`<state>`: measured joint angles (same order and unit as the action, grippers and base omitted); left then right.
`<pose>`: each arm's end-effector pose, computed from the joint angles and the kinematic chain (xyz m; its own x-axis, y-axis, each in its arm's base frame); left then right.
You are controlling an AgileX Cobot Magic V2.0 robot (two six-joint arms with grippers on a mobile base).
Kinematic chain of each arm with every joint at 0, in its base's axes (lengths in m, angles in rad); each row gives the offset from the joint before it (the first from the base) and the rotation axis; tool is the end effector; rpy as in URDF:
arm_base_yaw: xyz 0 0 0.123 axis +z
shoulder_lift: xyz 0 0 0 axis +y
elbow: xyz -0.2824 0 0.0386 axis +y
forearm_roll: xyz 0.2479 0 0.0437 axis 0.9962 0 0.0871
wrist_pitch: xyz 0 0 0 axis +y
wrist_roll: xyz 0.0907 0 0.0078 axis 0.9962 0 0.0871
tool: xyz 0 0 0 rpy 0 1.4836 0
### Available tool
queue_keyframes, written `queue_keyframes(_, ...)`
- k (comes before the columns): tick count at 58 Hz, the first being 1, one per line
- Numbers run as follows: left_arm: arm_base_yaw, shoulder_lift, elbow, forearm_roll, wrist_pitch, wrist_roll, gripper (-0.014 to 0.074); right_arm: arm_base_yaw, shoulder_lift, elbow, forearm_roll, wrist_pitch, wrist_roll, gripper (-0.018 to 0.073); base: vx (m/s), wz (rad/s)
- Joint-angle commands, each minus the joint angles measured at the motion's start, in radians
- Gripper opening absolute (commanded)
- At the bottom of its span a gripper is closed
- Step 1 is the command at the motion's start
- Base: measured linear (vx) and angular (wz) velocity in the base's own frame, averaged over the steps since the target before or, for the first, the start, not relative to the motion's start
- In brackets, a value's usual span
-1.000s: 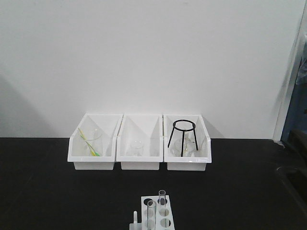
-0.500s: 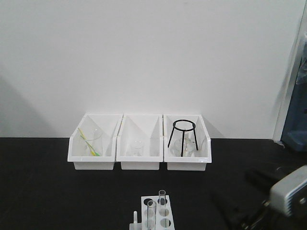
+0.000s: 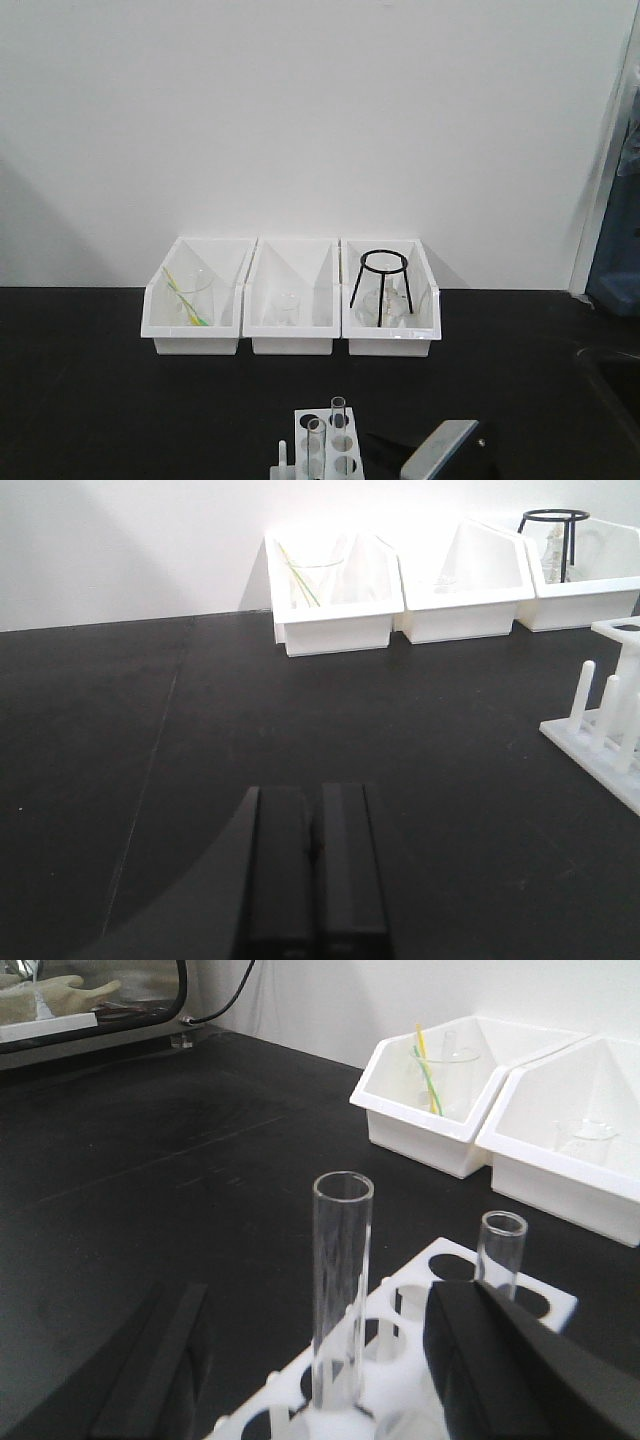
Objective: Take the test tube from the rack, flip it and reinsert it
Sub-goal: 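Close the right gripper around the clear glass test tube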
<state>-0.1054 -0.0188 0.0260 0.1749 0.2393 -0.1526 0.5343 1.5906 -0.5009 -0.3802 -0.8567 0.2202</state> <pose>0.0551 -0.0020 0.1840 -0.1531 0.0337 -0.9876 0.0673 0.9975 0.0236 0.2311 0.1663 0.1890 -0.1302 -0.1170 -0.9846 -0.7313 0.6819 0.0157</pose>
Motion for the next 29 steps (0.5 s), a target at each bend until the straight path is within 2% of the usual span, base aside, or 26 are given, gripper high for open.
queue_keyframes(1,0.000,-0.007,-0.004,-0.002,-0.081,-0.009,-0.0006,-0.001,0.039,-0.073,0.003,-0.128,0.002,0.0488,0.00,0.00)
queue_keyframes(14,0.000,-0.007,-0.004,-0.002,-0.081,-0.009,-0.0006,-0.001,0.180,-0.177,0.002,-0.140,0.002,0.0487,0.00,0.00)
queue_keyframes(19,0.000,-0.007,-0.004,-0.002,-0.081,-0.009,-0.0006,-0.001,0.203,-0.191,0.002,-0.157,0.002,0.0456,0.00,0.00)
queue_keyframes(25,0.000,-0.007,-0.004,-0.002,-0.081,-0.009,-0.0006,-0.001,0.206,-0.192,0.003,-0.184,0.002,0.0356,0.00,0.00)
queue_keyframes(29,0.000,-0.007,-0.004,-0.002,-0.081,-0.009,-0.0006,-0.001,0.206,-0.192,0.004,-0.204,0.001,0.0249,0.00,0.00)
